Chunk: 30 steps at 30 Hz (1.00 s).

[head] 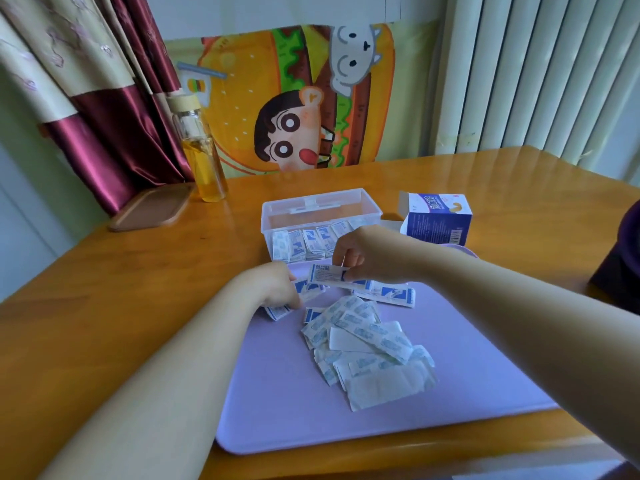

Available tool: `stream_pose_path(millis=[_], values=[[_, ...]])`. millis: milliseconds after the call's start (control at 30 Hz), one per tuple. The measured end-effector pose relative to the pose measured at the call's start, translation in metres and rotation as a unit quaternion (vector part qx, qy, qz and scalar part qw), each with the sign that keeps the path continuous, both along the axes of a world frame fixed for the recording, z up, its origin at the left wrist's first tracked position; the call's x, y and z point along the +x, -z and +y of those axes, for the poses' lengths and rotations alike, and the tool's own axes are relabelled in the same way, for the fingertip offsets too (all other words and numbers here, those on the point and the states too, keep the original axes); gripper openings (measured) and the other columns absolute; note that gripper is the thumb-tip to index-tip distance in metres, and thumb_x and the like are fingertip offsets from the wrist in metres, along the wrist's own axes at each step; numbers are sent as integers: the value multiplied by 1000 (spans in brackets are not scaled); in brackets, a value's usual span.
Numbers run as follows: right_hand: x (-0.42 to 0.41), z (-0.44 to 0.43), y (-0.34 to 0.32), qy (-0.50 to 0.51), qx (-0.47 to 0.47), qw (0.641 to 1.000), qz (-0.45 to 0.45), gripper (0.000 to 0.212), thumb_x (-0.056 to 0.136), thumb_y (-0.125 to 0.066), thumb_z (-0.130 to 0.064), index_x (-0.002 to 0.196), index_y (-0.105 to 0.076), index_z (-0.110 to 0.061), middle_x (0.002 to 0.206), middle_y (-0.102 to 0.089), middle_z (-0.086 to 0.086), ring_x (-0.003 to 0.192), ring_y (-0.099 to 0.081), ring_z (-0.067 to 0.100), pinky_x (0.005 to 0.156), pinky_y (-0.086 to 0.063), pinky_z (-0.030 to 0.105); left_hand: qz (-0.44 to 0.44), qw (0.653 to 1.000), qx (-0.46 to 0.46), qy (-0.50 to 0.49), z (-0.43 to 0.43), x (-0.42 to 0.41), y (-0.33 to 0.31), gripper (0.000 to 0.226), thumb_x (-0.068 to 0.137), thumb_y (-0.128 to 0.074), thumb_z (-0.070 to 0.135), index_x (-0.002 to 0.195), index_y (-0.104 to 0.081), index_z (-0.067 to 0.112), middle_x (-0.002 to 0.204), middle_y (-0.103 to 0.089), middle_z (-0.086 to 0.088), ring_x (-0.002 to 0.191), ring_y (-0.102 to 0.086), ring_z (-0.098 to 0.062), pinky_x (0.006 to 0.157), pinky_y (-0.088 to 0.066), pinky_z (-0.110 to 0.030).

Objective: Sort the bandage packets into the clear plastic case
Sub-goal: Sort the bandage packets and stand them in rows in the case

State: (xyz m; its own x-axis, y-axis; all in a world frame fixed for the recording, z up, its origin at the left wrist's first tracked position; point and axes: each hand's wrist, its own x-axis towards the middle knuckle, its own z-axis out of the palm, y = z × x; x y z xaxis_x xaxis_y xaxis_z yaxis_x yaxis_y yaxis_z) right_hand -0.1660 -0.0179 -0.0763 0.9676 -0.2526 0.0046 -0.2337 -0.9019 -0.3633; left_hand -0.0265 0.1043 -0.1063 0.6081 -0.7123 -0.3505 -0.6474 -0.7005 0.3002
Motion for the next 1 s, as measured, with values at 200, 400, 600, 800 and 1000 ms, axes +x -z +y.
stream_pose_path(millis=[200,400,600,800,1000], values=[[15,5,17,-13,11,999,-36,10,86,-64,-12,95,-66,-15,83,-63,-6,78,-59,11,73,-50,25,0,999,-40,25,2,11,10,16,81,-68,21,72,-55,15,65,-54,-4,55,-43,-18,51,-32,-25],[30,5,36,-10,21,999,-33,12,85,-66,-19,97,-68,-18,101,-62,0,82,-56,13,67,-45,23,-12,997,28,74,-4,12,2,24,79,-70,25,98,-66,11,87,-65,-7,70,-51,-20,57,-40,-25],[38,2,47,-5,-4,1000,-19,61,80,-71,-30,134,-41,-23,130,-45,0,118,-39,20,93,-40,31,-43,993,31,102,-8,10,0,11,83,-62,20,81,-52,18,73,-53,0,66,-49,-20,54,-36,-26],[47,-6,50,38,32,995,-82,33,85,-65,-25,118,-56,-23,98,-63,5,92,-57,25,76,-47,34,-78,974,-202,63,-13,7,3,19,85,-52,5,85,-56,24,73,-50,8,65,-45,-15,51,-33,-26],[55,-1,50,31,4,998,-48,13,86,-60,-23,88,-59,-10,74,-55,4,73,-53,27,60,-40,32,48,963,-261,49,8,36,8,36,85,-61,-1,104,-59,30,103,-59,13,97,-59,-8,77,-50,-26]])
